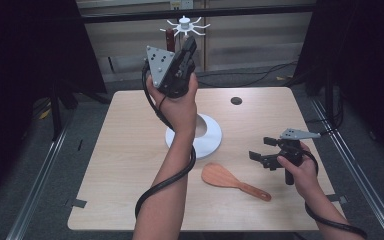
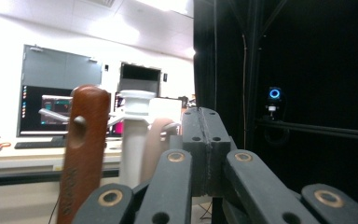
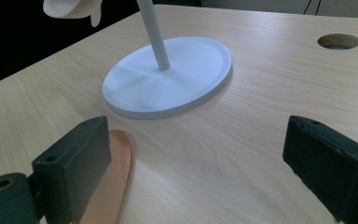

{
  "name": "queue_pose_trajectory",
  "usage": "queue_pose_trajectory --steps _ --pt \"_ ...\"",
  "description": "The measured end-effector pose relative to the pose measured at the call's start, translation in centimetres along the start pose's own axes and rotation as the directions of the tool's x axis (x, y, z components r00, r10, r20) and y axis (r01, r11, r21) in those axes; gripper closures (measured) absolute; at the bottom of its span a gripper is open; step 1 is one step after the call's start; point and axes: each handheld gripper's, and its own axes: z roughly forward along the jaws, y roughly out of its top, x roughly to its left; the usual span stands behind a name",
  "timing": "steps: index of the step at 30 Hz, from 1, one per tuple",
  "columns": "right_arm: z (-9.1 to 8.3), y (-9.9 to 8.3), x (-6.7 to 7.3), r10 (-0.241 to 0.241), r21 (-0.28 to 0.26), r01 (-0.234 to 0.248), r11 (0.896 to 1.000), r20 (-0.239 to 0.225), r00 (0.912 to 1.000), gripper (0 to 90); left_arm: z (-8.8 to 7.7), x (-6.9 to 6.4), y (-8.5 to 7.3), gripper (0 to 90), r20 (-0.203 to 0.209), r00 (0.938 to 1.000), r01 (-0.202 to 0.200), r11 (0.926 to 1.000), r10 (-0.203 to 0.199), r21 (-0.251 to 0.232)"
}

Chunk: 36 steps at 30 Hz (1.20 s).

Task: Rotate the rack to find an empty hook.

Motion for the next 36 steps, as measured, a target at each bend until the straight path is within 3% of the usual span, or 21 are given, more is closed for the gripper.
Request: queue_pose_trajectory --steps 24,36 --pt "0.4 -0.2 0.2 -0.012 0.018 0.013 1.0 -0.002 0.9999 6.9 -0.7 2.3 0.5 90.0 -0.034 0.9994 0.008 0.9998 -0.008 0.018" --pt "0.2 -0.1 0.2 -0.017 0.019 0.016 1.0 0.002 0.9999 6.8 -0.8 2.8 0.4 90.0 -0.031 0.9994 0.016 0.9995 -0.015 0.028"
